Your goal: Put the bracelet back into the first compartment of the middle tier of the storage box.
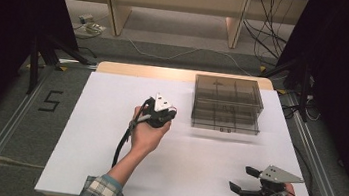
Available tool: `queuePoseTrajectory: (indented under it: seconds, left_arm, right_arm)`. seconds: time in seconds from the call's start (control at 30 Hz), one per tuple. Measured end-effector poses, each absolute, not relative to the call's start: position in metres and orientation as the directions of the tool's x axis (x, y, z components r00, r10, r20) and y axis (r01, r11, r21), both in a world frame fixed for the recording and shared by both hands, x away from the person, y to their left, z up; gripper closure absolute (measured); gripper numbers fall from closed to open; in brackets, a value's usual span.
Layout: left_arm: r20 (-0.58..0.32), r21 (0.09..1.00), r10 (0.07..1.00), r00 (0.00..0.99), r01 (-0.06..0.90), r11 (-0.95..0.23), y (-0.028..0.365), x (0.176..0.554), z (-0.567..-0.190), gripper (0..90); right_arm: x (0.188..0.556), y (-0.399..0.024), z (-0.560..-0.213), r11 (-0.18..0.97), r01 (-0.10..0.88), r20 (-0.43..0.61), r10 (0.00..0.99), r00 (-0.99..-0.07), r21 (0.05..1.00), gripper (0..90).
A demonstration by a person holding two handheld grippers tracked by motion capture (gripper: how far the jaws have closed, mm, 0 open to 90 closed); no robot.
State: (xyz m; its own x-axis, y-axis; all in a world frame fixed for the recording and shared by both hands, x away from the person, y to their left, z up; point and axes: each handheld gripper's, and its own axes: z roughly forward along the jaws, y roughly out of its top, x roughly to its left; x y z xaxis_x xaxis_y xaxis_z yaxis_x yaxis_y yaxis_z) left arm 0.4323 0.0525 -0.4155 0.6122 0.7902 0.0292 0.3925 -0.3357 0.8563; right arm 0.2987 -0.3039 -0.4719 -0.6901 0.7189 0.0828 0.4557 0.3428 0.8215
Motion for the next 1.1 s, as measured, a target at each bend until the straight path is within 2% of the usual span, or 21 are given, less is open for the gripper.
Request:
queuePoseTrajectory:
  seconds: [1.1]
  left_arm:
    - [0.024, 0.859, 0.771, 0.636, 0.382, -0.342, 0.033, 0.437, -0.412, 89.8]
  right_arm:
    - [0.299, -0.304, -0.472, 0.344, 0.456, 0.084, 0.717, -0.692, 0.821, 17.4]
